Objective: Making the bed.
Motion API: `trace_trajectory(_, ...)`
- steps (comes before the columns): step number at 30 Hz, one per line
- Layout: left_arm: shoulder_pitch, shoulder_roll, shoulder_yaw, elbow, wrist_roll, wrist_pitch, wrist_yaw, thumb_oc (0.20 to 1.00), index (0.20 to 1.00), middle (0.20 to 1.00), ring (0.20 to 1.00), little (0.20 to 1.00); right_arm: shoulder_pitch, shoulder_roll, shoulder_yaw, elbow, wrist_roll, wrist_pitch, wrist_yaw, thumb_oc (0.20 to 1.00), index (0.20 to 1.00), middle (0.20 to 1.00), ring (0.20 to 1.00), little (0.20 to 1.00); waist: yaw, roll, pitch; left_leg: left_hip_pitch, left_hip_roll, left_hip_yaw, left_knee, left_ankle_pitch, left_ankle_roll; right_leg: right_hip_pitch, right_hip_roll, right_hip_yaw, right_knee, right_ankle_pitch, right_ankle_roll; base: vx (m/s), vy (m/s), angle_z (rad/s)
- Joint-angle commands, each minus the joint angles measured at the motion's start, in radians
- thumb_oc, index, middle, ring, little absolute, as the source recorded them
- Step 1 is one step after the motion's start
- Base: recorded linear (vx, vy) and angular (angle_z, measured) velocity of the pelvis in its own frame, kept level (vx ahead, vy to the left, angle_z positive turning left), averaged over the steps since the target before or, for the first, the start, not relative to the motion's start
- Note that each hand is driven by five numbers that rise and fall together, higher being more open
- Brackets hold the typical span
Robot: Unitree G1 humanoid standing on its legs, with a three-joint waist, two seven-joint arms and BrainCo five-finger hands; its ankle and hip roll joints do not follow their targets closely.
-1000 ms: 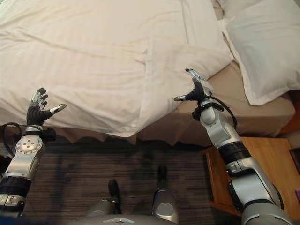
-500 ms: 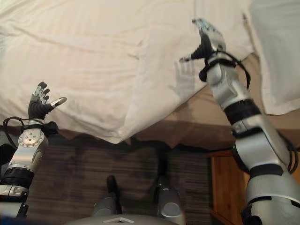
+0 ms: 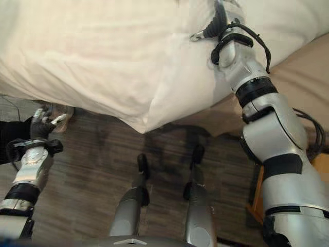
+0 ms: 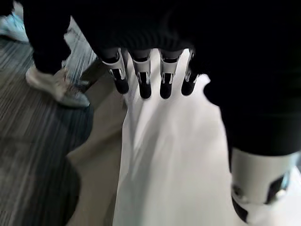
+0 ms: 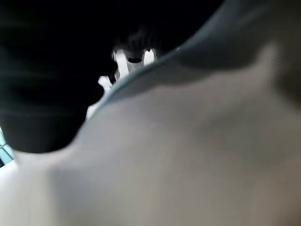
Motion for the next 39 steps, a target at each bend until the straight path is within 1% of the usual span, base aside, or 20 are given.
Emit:
trace_trajectory(1,-0.004,0.04,-0.006,-0.046,-0.062,-0.047,-0.01,1.0,1.0,1.0,1.0,1.0,0.044,-0.018,0.05,0.02,0.071,0.032,0.025,0.2,0.2,0.2,0.2,0.2,-0.003,-0.063,-0.047,0.107,-0.006,-0.101,0.004,-0.003,-0.112,0.023,-0.055,0.119,0.016,-0.168,0.124,-0.04,0.079,-0.09)
trace_trajectory(4,-0.02,-0.002,-0.017,-0.03,-0.075,-0.043,-0.002,1.0,1.0,1.0,1.0,1.0,0.109,-0.019,0.029,-0.046,0.072,0.037,0.035,0.2,0.2,0.2,0.2,0.2,-0.022,-0.085,-0.038,0.201,-0.038,-0.138,0.004,-0.14,-0.08,0.06,-0.056,0.172,0.016,-0.172,0.12,-0.07,0.089,-0.08)
trace_trajectory(5,-0.032,-0.028,-0.026,-0.039,-0.077,-0.037,0.001,1.0,1.0,1.0,1.0,1.0,0.175,-0.053,-0.026,-0.125,0.065,0.047,0.024,0.2,0.2,0.2,0.2,0.2,-0.053,-0.101,-0.042,0.258,-0.053,-0.131,0.004,-0.178,-0.055,0.09,-0.065,0.187,0.016,-0.159,0.122,-0.08,0.101,-0.12)
trace_trajectory(6,-0.032,-0.028,-0.027,-0.04,-0.077,-0.037,0.001,1.0,1.0,1.0,1.0,1.0,0.179,-0.054,-0.029,-0.128,0.064,0.049,0.024,0.2,0.2,0.2,0.2,0.2,-0.052,-0.102,-0.039,0.262,-0.053,-0.13,0.004,-0.179,-0.054,0.094,-0.065,0.187,0.016,-0.16,0.123,-0.09,0.169,-0.05)
trace_trajectory(10,-0.006,-0.092,-0.022,-0.093,-0.066,-0.015,0.017,1.0,1.0,1.0,1.0,1.0,0.448,-0.09,-0.26,-0.395,0.057,0.078,0.002,0.2,0.2,0.2,0.2,0.2,-0.144,-0.137,-0.045,0.424,-0.092,-0.066,0.004,-0.24,0.006,0.213,-0.083,0.19,0.016,-0.143,0.14,-0.1,0.282,0.0)
trace_trajectory(14,0.028,-0.127,-0.026,-0.112,-0.019,0.019,0.02,1.0,1.0,1.0,1.0,1.0,0.687,-0.017,-0.392,-0.476,0.026,0.095,0.02,0.2,0.2,0.2,0.2,0.2,-0.172,-0.197,-0.055,0.533,-0.131,-0.024,0.004,-0.277,0.05,0.282,-0.11,0.163,0.016,-0.123,0.164,-0.18,0.222,-0.23)
trace_trajectory(15,0.055,-0.139,-0.04,-0.116,0.007,0.038,0.009,1.0,1.0,1.0,1.0,1.0,0.77,0.032,-0.428,-0.45,0.04,0.093,0.03,0.2,0.2,0.2,0.2,0.2,-0.183,-0.213,-0.052,0.582,-0.14,-0.008,0.004,-0.286,0.065,0.328,-0.122,0.147,0.024,-0.106,0.178,-0.16,0.162,-0.36)
trace_trajectory(17,0.066,-0.157,-0.055,-0.114,0.021,0.043,0.005,1.0,1.0,1.0,1.0,1.0,0.815,0.067,-0.449,-0.43,0.054,0.089,0.033,0.2,0.2,0.2,0.2,0.2,-0.192,-0.219,-0.046,0.597,-0.134,-0.009,0.004,-0.284,0.069,0.344,-0.125,0.159,0.038,-0.104,0.189,-0.18,0.092,-0.25)
trace_trajectory(18,0.07,-0.162,-0.068,-0.113,0.025,0.05,-0.001,1.0,1.0,1.0,1.0,1.0,0.846,0.093,-0.461,-0.413,0.07,0.092,0.04,0.413,0.413,0.413,0.413,0.413,-0.194,-0.224,-0.043,0.612,-0.132,-0.012,0.004,-0.282,0.074,0.356,-0.121,0.178,0.064,-0.115,0.187,-0.25,0.085,-0.16)
trace_trajectory(19,0.08,-0.167,-0.076,-0.115,0.028,0.06,-0.009,1.0,1.0,1.0,1.0,1.0,0.885,0.125,-0.473,-0.395,0.084,0.09,0.046,0.413,0.413,0.413,0.413,0.413,-0.198,-0.222,-0.043,0.617,-0.129,-0.014,0.004,-0.279,0.081,0.369,-0.112,0.198,0.102,-0.14,0.181,-0.24,0.078,-0.07)
trace_trajectory(20,0.088,-0.168,-0.076,-0.105,0.033,0.067,-0.012,1.0,1.0,1.0,1.0,1.0,0.915,0.151,-0.476,-0.366,0.094,0.091,0.05,1.0,1.0,1.0,1.0,1.0,-0.195,-0.225,-0.046,0.621,-0.129,-0.01,0.004,-0.276,0.092,0.393,-0.108,0.206,0.133,-0.163,0.167,-0.23,0.042,0.0)
trace_trajectory(21,0.108,-0.168,-0.078,-0.082,0.055,0.084,-0.019,1.0,1.0,1.0,1.0,1.0,0.966,0.202,-0.485,-0.304,0.105,0.095,0.057,1.0,1.0,1.0,1.0,1.0,-0.187,-0.229,-0.064,0.622,-0.13,-0.003,0.004,-0.273,0.101,0.448,-0.103,0.202,0.165,-0.194,0.147,-0.15,0.012,0.0)
trace_trajectory(23,0.108,-0.167,-0.078,-0.082,0.055,0.084,-0.018,1.0,1.0,1.0,1.0,1.0,0.966,0.202,-0.485,-0.304,0.105,0.095,0.057,1.0,1.0,1.0,1.0,1.0,-0.187,-0.23,-0.066,0.62,-0.132,-0.002,0.004,-0.271,0.101,0.446,-0.104,0.203,0.163,-0.192,0.147,-0.07,-0.016,-0.07)
trace_trajectory(24,0.137,-0.183,-0.073,-0.055,0.053,0.092,-0.026,1.0,1.0,1.0,1.0,1.0,1.024,0.252,-0.485,-0.208,0.092,0.103,0.057,1.0,1.0,1.0,1.0,1.0,-0.178,-0.233,-0.092,0.613,-0.131,0.004,0.004,-0.268,0.105,0.499,-0.109,0.22,0.193,-0.214,0.139,-0.06,-0.026,-0.22)
trace_trajectory(25,0.137,-0.183,-0.073,-0.055,0.053,0.092,-0.026,1.0,1.0,1.0,1.0,1.0,1.024,0.252,-0.485,-0.208,0.092,0.103,0.057,1.0,1.0,1.0,1.0,1.0,-0.177,-0.233,-0.092,0.613,-0.131,0.004,0.004,-0.268,0.105,0.498,-0.109,0.22,0.193,-0.214,0.139,-0.08,-0.097,-0.39)
trace_trajectory(27,0.173,-0.212,-0.078,-0.01,0.064,0.099,-0.026,1.0,1.0,1.0,1.0,1.0,1.068,0.304,-0.457,-0.038,-0.014,0.14,0.035,1.0,1.0,1.0,1.0,1.0,-0.16,-0.236,-0.129,0.595,-0.138,0.02,0.004,-0.269,0.1,0.585,-0.157,0.227,0.093,-0.21,0.152,-0.09,-0.123,-0.08)
trace_trajectory(29,0.175,-0.224,-0.083,-0.008,0.056,0.102,-0.013,1.0,1.0,1.0,1.0,1.0,1.049,0.324,-0.435,0.028,-0.054,0.163,0.023,1.0,1.0,1.0,1.0,1.0,-0.15,-0.233,-0.12,0.565,-0.131,0.057,0.004,-0.252,0.09,0.562,-0.173,0.236,0.028,-0.181,0.168,-0.24,-0.166,-0.15)
trace_trajectory(32,0.198,-0.222,-0.081,-0.018,0.03,0.093,-0.007,1.0,1.0,1.0,1.0,1.0,1.016,0.306,-0.383,0.108,-0.202,0.212,-0.002,1.0,1.0,1.0,1.0,1.0,-0.137,-0.23,-0.1,0.512,-0.107,0.123,0.007,-0.231,0.07,0.486,-0.19,0.226,0.016,-0.176,0.172,-0.24,-0.195,-0.52)
trace_trajectory(34,0.222,-0.23,-0.079,-0.043,0.017,0.084,-0.018,1.0,1.0,1.0,1.0,1.0,0.984,0.228,-0.362,0.177,-0.337,0.252,-0.002,1.0,1.0,1.0,1.0,1.0,-0.13,-0.223,-0.065,0.466,-0.1,0.138,0.008,-0.204,0.056,0.446,-0.198,0.231,0.016,-0.175,0.176,-0.29,-0.195,-0.66)
trace_trajectory(39,0.228,-0.255,-0.082,-0.076,-0.033,0.066,-0.046,1.0,1.0,1.0,1.0,1.0,0.904,0.093,-0.374,0.263,-0.375,0.296,-0.028,1.0,1.0,1.0,1.0,1.0,-0.153,-0.17,-0.06,0.43,-0.095,0.14,0.005,-0.182,0.045,0.4,-0.187,0.237,0.016,-0.17,0.182,-0.09,-0.059,-0.02)
